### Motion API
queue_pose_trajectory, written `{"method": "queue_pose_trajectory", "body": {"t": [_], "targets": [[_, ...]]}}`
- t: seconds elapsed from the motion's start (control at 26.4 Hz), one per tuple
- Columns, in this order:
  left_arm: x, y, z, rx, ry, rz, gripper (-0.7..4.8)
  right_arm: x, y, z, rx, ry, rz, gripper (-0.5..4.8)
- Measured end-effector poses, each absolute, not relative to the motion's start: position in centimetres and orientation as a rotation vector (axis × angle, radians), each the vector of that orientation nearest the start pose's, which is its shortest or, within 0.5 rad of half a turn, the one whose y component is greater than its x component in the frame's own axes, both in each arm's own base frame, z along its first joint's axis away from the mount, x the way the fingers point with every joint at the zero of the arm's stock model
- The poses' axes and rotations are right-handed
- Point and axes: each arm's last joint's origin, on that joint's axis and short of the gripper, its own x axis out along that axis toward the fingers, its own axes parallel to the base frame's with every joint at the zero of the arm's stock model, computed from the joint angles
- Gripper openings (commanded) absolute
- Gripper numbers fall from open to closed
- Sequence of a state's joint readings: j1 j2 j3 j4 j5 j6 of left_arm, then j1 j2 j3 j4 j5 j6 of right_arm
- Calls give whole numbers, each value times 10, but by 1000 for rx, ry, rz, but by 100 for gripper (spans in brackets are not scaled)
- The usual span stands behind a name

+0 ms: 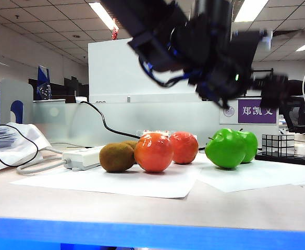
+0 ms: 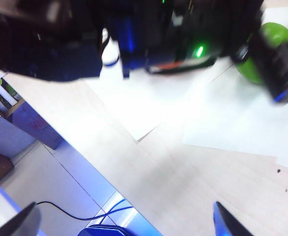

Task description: Put the same fruits together.

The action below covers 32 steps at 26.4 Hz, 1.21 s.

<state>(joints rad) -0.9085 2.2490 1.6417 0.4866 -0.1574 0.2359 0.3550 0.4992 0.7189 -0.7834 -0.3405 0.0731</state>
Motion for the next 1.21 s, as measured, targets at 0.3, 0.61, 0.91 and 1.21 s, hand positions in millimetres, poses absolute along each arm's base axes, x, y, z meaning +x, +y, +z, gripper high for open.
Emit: {"method": "queue_pose_trajectory", "body": {"t": [0.3,0.61,0.91,1.21], "targets": [[336,-411,295,322,-136,-654,479,86,42,292,50,579,653,479],[341,-369,355,439,-11,-524,479,89,42,297,16,513,640,479],[350,-260,399,458,297,-545,479,105,49,303,23,438,688,479],[264,-170,486,384,291,-755,344,111,52,322,26,263,723,479]]}}
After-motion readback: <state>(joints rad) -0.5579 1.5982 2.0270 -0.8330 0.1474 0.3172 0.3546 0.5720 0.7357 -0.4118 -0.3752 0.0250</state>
